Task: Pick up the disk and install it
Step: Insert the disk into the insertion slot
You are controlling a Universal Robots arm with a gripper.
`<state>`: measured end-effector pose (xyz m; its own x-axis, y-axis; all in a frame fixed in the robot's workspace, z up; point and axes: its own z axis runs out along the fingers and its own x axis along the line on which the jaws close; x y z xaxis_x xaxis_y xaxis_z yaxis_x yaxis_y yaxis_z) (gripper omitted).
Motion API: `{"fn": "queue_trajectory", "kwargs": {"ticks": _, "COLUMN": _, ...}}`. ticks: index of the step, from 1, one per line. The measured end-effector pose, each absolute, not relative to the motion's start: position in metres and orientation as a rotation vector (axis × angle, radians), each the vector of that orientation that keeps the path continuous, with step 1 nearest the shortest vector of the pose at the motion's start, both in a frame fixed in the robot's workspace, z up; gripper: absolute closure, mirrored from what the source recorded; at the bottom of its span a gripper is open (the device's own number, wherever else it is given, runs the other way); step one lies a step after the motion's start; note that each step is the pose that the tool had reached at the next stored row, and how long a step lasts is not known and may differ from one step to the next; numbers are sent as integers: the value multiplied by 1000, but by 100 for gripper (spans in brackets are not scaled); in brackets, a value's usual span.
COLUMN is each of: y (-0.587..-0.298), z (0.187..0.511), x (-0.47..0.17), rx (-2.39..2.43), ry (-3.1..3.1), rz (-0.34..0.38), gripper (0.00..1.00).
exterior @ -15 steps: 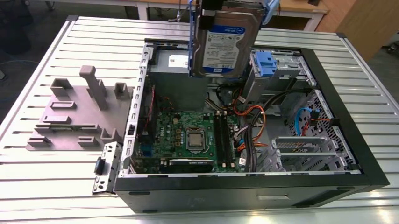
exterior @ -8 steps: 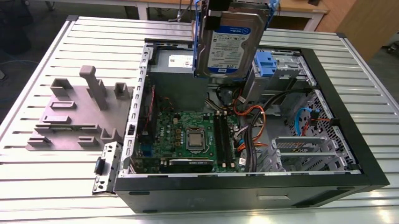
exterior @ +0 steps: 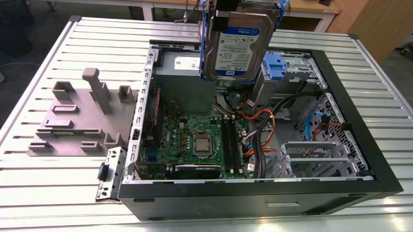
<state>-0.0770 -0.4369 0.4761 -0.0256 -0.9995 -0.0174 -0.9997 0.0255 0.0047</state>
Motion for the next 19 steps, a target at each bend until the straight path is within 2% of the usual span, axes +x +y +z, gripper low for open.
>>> {"fn": "queue_trajectory", "kwargs": {"ticks": 19, "y": -462, "z": 475, "x": -77, "rx": -2186, "ry": 2243, "rz": 24, "gripper": 64}}
